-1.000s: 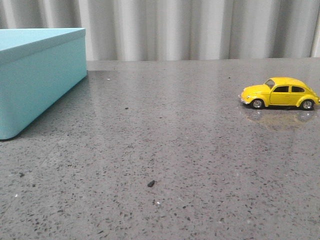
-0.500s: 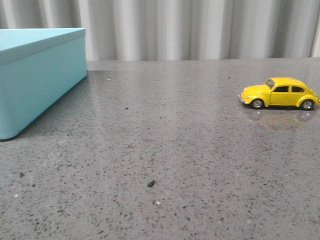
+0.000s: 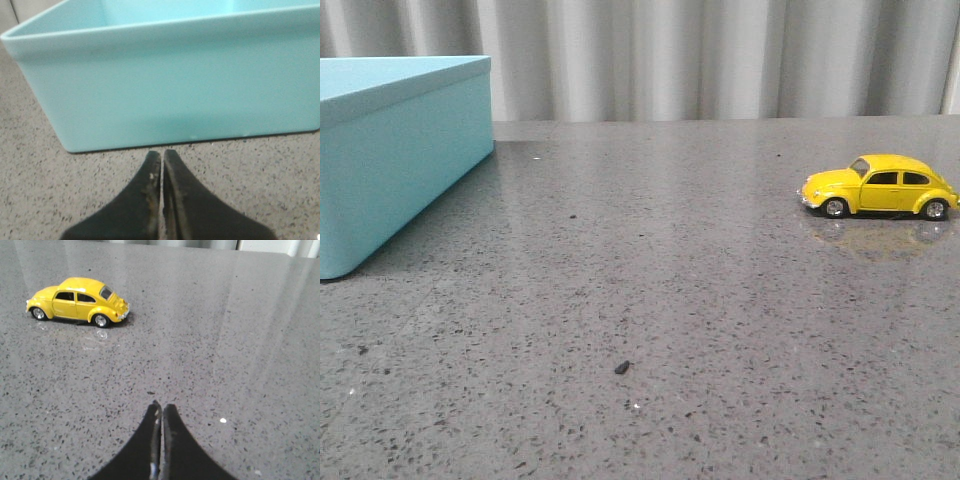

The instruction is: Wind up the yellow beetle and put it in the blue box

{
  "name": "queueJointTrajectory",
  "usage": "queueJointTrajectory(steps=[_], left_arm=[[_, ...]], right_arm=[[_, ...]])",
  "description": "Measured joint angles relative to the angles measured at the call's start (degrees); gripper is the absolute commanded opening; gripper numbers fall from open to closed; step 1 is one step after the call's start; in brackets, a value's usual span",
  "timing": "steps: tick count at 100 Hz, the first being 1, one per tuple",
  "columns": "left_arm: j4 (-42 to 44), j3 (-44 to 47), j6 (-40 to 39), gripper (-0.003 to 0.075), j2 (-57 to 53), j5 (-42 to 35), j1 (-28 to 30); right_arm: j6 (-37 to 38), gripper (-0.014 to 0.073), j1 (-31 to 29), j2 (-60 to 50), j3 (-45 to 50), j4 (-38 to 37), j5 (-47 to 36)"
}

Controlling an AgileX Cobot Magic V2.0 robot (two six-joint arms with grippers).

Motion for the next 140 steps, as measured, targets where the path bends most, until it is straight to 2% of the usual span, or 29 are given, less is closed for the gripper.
queueJointTrajectory(steps=[57, 74, 94, 140], left_arm=[[0.49, 0.11, 0.0, -0.0021, 0.0, -6.65, 0.0], [-3.39, 0.11, -0.65, -0.0021, 0.0, -8.5, 0.0], [-3.53, 0.0, -1.0, -0.0021, 0.0, -8.64, 0.0], [-3.41, 0.0, -1.06, -0.0021, 0.0, -8.91, 0.0]], right_arm=[[0.0, -0.0061, 0.0, 0.0, 0.0, 0.02, -7.88], [0.0, -0.0061, 0.0, 0.0, 0.0, 0.02, -10.25], [0.0, -0.0061, 0.0, 0.0, 0.0, 0.02, -14.87], [0.0, -0.0061, 0.0, 0.0, 0.0, 0.36, -13.91]])
